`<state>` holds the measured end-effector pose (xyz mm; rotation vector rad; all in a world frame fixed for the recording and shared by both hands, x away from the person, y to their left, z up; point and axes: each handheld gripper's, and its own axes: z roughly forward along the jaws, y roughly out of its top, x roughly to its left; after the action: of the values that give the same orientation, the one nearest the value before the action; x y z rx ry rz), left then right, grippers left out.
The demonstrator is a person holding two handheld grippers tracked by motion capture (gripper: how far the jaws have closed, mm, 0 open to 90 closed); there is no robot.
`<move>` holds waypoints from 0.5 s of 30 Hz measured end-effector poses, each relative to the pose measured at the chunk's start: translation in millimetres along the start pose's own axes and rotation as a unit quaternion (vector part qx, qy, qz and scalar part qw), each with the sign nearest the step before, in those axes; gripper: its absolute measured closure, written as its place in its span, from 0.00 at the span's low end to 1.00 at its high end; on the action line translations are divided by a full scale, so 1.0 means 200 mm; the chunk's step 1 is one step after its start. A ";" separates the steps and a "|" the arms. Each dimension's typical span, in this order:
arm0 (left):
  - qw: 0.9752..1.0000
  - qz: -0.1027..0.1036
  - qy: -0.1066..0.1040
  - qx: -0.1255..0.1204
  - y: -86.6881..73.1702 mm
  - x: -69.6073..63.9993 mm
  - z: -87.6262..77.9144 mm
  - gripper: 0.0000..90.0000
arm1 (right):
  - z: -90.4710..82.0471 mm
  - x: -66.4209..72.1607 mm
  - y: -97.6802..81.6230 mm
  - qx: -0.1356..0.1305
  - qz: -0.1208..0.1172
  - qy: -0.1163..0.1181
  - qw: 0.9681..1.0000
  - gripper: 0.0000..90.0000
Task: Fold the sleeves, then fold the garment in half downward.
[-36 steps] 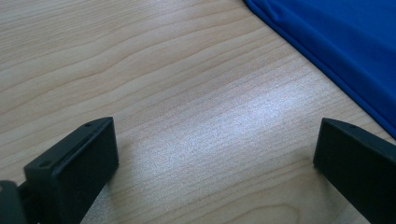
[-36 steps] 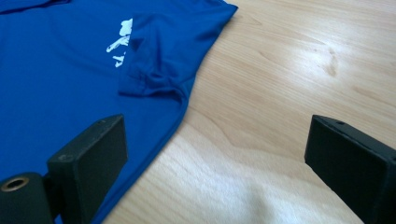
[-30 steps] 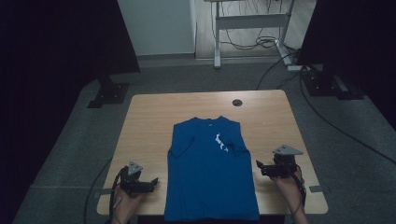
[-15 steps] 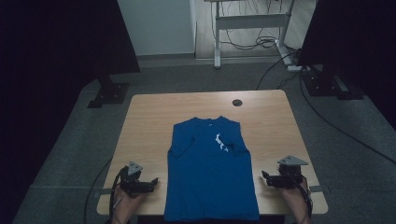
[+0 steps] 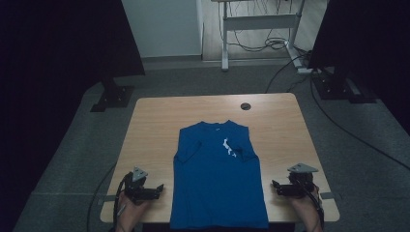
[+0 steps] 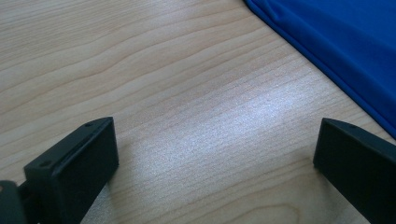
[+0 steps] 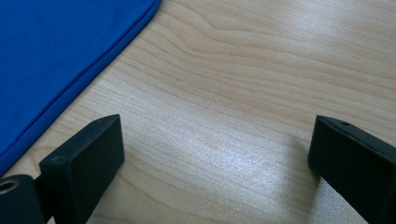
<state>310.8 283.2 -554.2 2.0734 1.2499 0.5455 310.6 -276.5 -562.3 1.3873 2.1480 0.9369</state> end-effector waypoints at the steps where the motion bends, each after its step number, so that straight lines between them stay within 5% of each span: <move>1: 1.000 0.001 -0.001 0.000 0.00 0.00 0.00 0.00 | 0.00 0.00 0.00 0.000 0.000 0.000 1.000 0.04; 15: 1.000 0.006 -0.007 0.000 0.00 0.01 -0.01 0.03 | 0.00 0.00 0.00 0.000 0.000 0.000 1.000 0.04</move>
<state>310.5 285.2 -552.8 2.0819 1.2296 0.5348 310.6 -276.4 -562.3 1.3880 2.1483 0.9373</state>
